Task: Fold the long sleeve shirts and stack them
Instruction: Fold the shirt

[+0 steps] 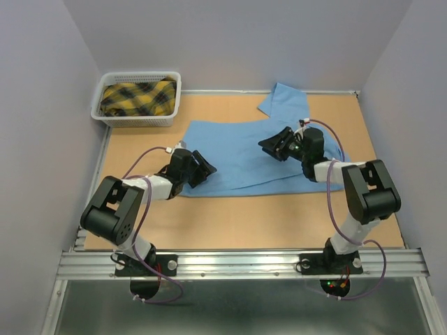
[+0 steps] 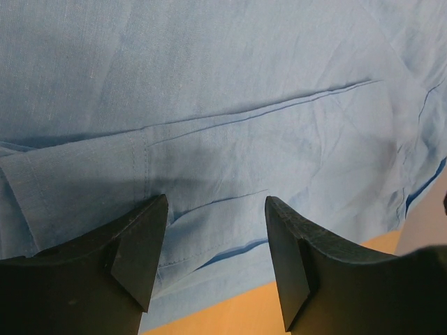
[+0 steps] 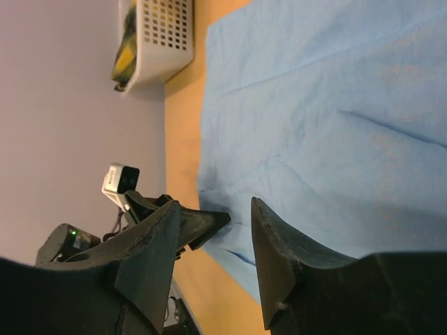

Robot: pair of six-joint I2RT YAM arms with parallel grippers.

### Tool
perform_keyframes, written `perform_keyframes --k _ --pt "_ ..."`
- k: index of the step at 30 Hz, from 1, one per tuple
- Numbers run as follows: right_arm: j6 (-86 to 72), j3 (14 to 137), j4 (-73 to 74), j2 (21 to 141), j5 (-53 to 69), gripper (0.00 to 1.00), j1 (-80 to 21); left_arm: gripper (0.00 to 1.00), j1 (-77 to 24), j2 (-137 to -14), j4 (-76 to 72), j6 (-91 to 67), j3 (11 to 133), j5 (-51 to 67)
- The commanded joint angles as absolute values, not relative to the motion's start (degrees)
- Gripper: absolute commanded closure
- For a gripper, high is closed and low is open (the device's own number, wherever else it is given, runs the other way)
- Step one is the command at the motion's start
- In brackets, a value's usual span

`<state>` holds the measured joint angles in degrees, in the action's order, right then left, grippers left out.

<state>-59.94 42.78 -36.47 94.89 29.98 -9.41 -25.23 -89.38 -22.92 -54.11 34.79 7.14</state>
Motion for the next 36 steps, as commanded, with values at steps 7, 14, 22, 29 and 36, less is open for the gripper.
perform_keyframes --k 7,14,22,29,36 --pt "-60.39 46.50 -45.53 110.81 28.48 0.49 -13.54 0.30 -24.96 -88.33 -18.37 -53.70 31.55 7.73" --pt "-57.40 44.48 -46.75 116.72 26.02 0.49 -10.64 0.30 -24.87 -87.80 -18.28 -54.58 29.10 7.82" --pt "-57.22 37.97 -47.81 110.31 27.59 0.49 3.22 0.30 -24.70 -85.52 -17.76 -55.02 27.42 6.86" --pt "-55.20 32.70 -47.37 103.63 29.70 0.49 9.05 0.30 -24.52 -84.20 -16.79 -54.67 27.68 6.41" --pt "-52.48 31.64 -38.68 89.49 28.48 0.49 9.23 0.30 -24.52 -82.18 -14.15 -53.00 29.88 5.36"
